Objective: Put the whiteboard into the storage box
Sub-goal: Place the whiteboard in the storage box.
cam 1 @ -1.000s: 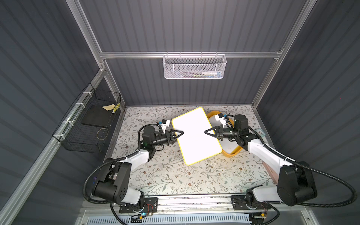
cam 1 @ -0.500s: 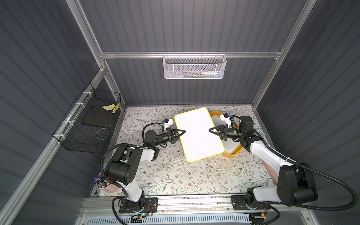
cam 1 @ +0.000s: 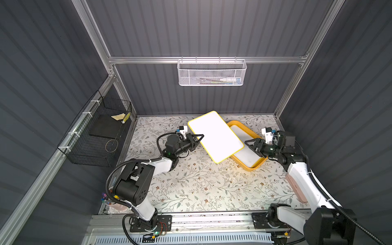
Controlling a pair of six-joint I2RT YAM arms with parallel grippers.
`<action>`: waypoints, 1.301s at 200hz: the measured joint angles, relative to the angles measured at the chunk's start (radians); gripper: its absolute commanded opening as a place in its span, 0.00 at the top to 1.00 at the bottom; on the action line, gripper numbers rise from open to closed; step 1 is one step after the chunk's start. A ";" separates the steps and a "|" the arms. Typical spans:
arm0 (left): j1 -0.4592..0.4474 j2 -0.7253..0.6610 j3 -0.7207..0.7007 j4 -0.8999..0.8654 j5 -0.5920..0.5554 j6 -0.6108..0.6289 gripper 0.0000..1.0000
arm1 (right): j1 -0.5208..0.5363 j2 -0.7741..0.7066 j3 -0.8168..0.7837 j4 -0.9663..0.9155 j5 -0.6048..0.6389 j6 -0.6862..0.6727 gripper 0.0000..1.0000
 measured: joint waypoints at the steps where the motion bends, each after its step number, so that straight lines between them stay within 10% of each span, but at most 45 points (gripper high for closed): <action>1: -0.003 0.002 0.003 -0.003 -0.003 0.001 1.00 | -0.002 -0.003 -0.001 -0.001 0.001 -0.001 0.39; 138: -0.359 0.507 0.570 -0.290 -0.430 -0.027 0.94 | -0.100 -0.145 -0.064 -0.098 0.011 -0.053 0.37; 162: -0.379 0.518 0.649 -0.383 -0.468 -0.019 0.77 | -0.107 -0.152 -0.065 -0.098 0.005 -0.059 0.38; 197: -0.397 0.520 0.702 -0.502 -0.503 0.001 0.23 | -0.109 -0.152 -0.087 -0.098 -0.007 -0.060 0.38; 260: -0.398 0.527 0.816 -0.746 -0.425 0.142 0.00 | -0.115 -0.181 -0.108 -0.104 0.000 -0.068 0.37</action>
